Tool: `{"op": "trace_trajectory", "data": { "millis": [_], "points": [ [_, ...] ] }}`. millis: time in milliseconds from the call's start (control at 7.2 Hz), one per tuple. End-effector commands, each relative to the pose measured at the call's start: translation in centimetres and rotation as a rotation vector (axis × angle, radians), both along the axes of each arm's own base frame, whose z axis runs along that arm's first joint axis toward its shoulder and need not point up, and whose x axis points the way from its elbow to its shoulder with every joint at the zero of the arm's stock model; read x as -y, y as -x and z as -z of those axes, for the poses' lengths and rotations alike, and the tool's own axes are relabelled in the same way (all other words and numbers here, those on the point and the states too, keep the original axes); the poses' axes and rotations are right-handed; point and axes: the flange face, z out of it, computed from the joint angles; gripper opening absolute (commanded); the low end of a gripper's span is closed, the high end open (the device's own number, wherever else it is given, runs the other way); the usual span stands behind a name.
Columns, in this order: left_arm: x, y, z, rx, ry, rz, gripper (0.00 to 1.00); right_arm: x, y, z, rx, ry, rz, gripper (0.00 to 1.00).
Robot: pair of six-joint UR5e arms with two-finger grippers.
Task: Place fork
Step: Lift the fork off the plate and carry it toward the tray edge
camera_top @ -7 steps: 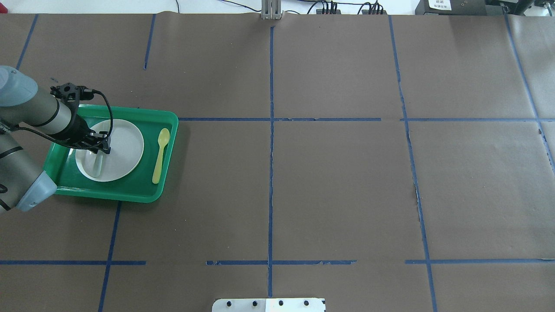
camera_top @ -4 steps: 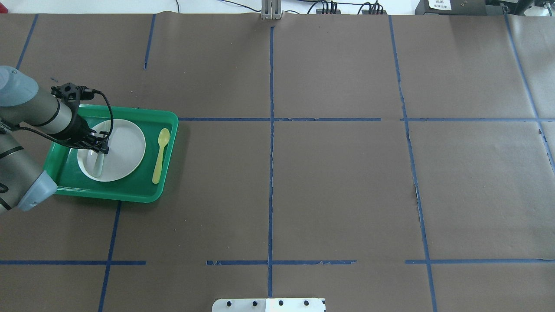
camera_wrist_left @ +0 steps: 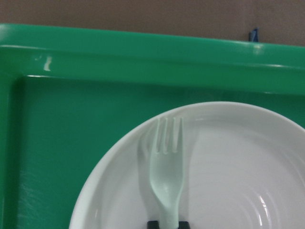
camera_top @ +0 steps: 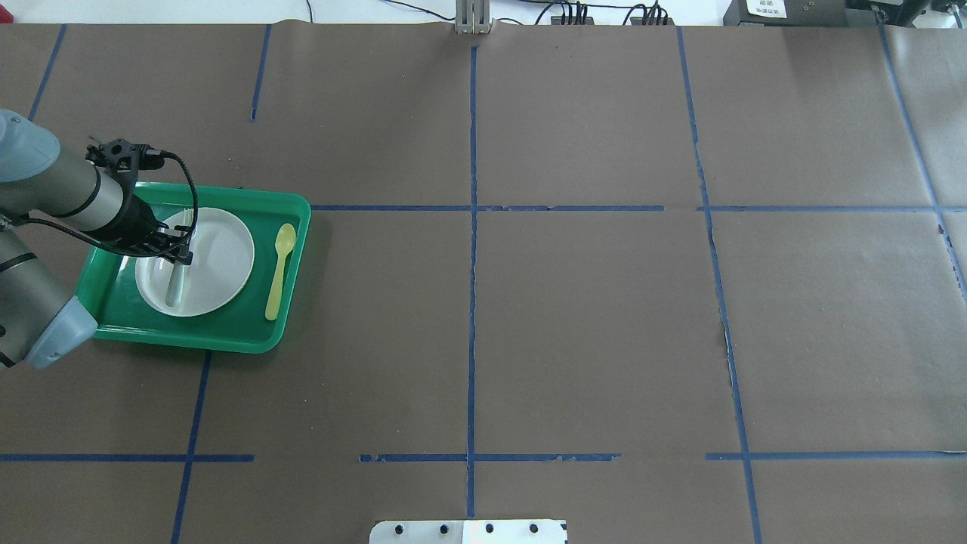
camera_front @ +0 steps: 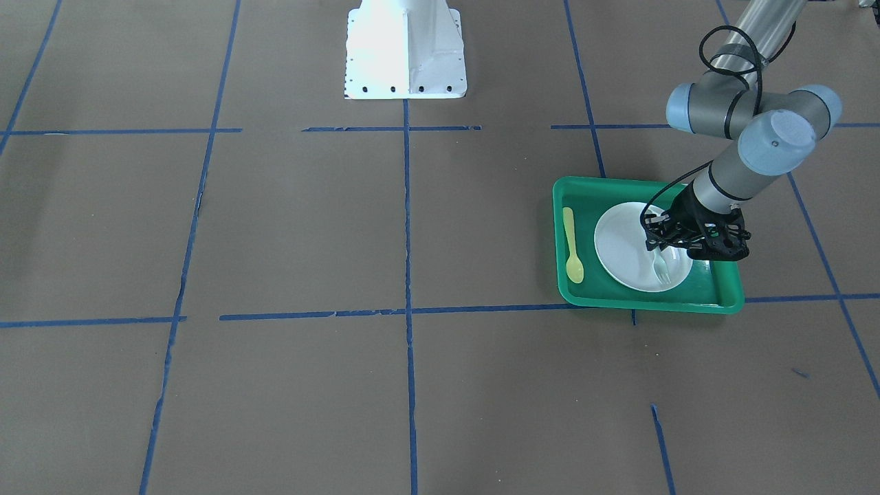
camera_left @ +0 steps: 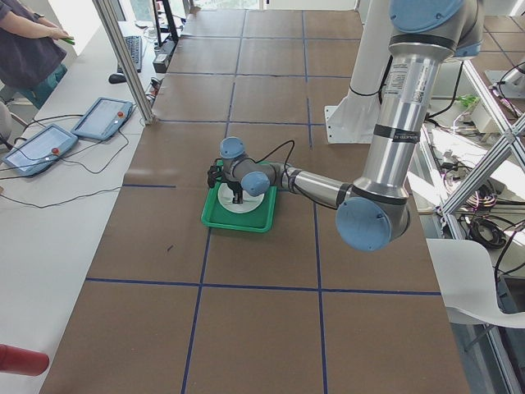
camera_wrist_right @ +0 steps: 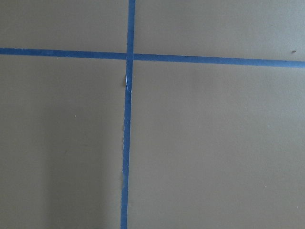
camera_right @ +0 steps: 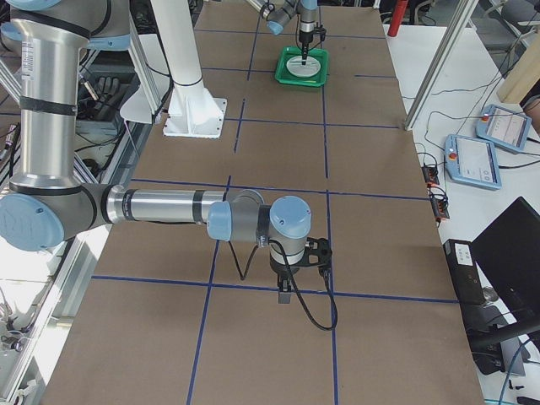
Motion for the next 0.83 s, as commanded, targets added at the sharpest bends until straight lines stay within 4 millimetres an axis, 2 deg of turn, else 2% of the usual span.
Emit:
{"op": "trace_trajectory", "data": {
  "millis": [0, 278, 417, 556, 694],
  "points": [
    [-0.1, 1.5, 0.4, -0.006, -0.014, 0.010, 0.00, 0.0, 0.0, 0.0, 0.000, 0.000, 0.000, 1.00],
    [-0.3, 6.0, -2.8, 0.031, -0.065, -0.003, 0.00, 0.0, 0.0, 0.0, 0.000, 0.000, 0.000, 1.00],
    [-0.7, 6.8, -4.5, 0.050, -0.065, -0.015, 0.00, 0.0, 0.0, 0.0, 0.000, 0.000, 0.000, 1.00],
    [-1.0, 7.1, -5.1, 0.053, -0.064, -0.016, 0.00, 0.0, 0.0, 0.0, 0.000, 0.000, 0.000, 1.00],
    [-1.0, 6.9, -4.9, 0.048, -0.057, -0.011, 0.00, 0.0, 0.0, 0.0, 0.000, 0.000, 0.000, 1.00]
  ]
}}
